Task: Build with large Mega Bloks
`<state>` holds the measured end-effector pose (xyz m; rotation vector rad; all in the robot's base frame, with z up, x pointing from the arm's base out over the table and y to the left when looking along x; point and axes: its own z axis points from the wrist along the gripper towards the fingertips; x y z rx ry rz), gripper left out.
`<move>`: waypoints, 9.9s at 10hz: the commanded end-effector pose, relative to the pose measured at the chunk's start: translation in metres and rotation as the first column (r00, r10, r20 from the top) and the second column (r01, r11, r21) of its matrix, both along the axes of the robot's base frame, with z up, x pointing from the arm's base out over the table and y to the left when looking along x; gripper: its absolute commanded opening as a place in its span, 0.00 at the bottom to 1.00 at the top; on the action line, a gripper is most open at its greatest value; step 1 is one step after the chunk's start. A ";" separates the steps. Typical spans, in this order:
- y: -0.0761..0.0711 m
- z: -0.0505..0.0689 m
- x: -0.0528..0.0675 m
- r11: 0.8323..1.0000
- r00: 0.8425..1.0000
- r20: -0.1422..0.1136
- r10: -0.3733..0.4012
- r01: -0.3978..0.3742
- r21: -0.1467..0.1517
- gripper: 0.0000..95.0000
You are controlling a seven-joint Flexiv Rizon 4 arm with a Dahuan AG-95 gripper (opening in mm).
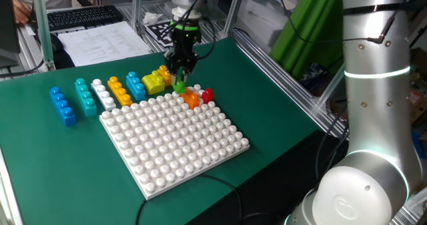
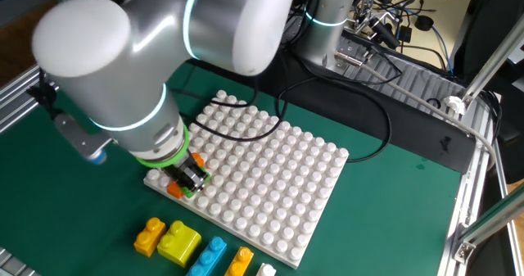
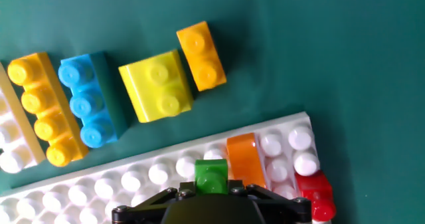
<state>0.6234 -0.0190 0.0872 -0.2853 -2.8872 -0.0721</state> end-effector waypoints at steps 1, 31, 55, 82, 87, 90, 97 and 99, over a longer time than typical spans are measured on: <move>0.000 -0.002 -0.009 1.000 1.000 0.013 0.002 -0.002 0.000 0.00; 0.003 -0.009 -0.007 0.992 0.991 0.054 0.125 -0.125 -0.002 0.00; 0.029 -0.027 -0.004 0.988 0.984 0.085 0.155 -0.153 -0.031 0.00; 0.037 -0.034 -0.011 0.989 0.986 0.104 0.133 -0.126 -0.076 0.40; 0.033 -0.012 0.004 0.998 0.997 0.052 0.060 -0.059 -0.027 0.00; 0.023 -0.009 0.030 0.999 0.999 0.022 0.050 -0.049 -0.014 0.00; 0.021 0.005 0.033 0.999 0.994 0.105 0.032 -0.030 -0.021 0.00; 0.023 0.001 0.018 0.999 0.995 0.091 0.039 -0.036 -0.029 0.00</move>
